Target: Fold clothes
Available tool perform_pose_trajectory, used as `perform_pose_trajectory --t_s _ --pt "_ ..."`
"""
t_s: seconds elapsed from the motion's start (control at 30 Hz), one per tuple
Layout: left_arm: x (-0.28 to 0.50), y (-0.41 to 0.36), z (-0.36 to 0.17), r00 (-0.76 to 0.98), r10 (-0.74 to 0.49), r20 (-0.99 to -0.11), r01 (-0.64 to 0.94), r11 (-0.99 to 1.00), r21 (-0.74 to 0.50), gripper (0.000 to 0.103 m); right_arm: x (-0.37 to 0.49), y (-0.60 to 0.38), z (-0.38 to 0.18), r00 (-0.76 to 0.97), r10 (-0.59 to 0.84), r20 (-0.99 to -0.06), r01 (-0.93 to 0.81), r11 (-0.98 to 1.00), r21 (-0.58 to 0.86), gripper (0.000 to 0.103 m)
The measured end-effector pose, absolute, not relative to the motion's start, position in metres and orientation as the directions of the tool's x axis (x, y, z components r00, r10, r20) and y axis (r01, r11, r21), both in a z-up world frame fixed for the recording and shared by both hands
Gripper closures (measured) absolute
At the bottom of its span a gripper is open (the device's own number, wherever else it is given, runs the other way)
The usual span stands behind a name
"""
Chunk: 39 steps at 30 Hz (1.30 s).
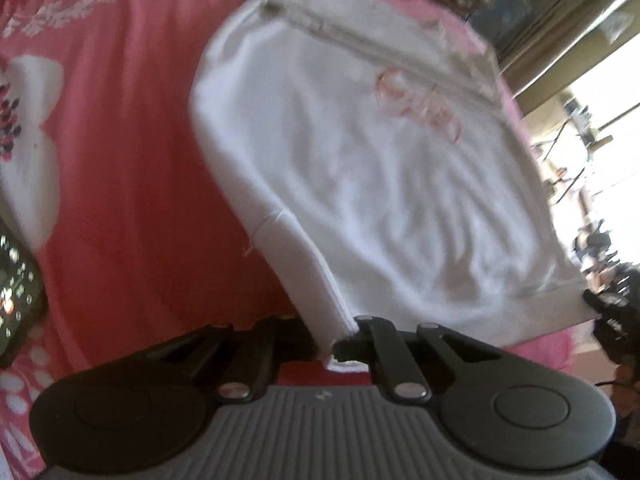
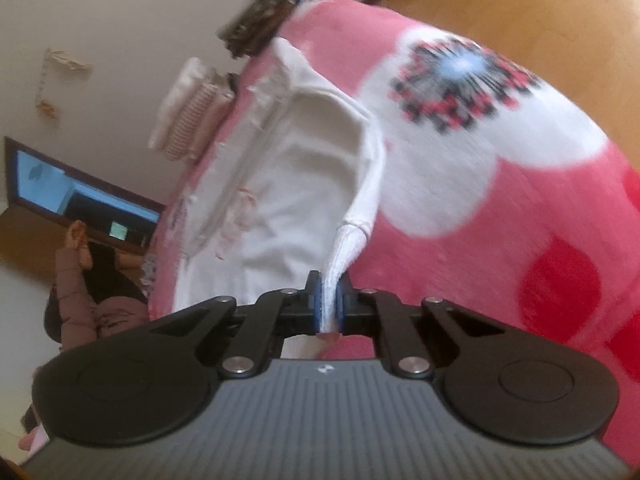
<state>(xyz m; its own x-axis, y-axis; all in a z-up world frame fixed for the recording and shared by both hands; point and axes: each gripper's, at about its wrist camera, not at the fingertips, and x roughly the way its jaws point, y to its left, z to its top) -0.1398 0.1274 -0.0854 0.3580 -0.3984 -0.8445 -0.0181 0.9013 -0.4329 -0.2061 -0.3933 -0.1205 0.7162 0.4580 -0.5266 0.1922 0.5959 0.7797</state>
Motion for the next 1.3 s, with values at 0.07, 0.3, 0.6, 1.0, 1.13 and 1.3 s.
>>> perform_pose_trajectory --t_s 0.07,0.3,0.6,1.0,1.13,1.3 --pt "-0.132 0.134 -0.072 0.377 -0.425 -0.823 -0.025 0.884 -0.468 0.095 -0.196 -0.391 -0.105 0.724 0.463 -0.512 0.166 0.604 0.779 0.097" --pt "-0.084 0.149 -0.017 0.470 -0.420 -0.777 -0.020 0.875 -0.484 0.096 -0.143 -0.385 -0.053 0.767 0.464 -0.444 0.088 0.610 0.788 0.098" --pt "-0.001 0.161 0.019 0.558 -0.344 -0.755 -0.037 0.899 -0.437 0.095 -0.050 -0.379 0.007 0.800 0.432 -0.416 0.018 0.676 0.737 0.098" --pt "0.115 0.155 0.020 0.640 -0.260 -0.723 -0.098 0.906 -0.412 0.096 0.086 -0.358 0.024 0.815 0.350 -0.461 0.041 0.759 0.650 0.098" --pt "0.149 0.155 0.010 0.659 -0.252 -0.708 -0.130 0.890 -0.438 0.096 0.124 -0.367 0.011 0.825 0.321 -0.465 0.077 0.752 0.655 0.098" --pt "0.190 0.153 -0.010 0.665 -0.242 -0.706 -0.151 0.882 -0.445 0.096 0.170 -0.373 -0.017 0.824 0.304 -0.477 0.115 0.735 0.668 0.098"
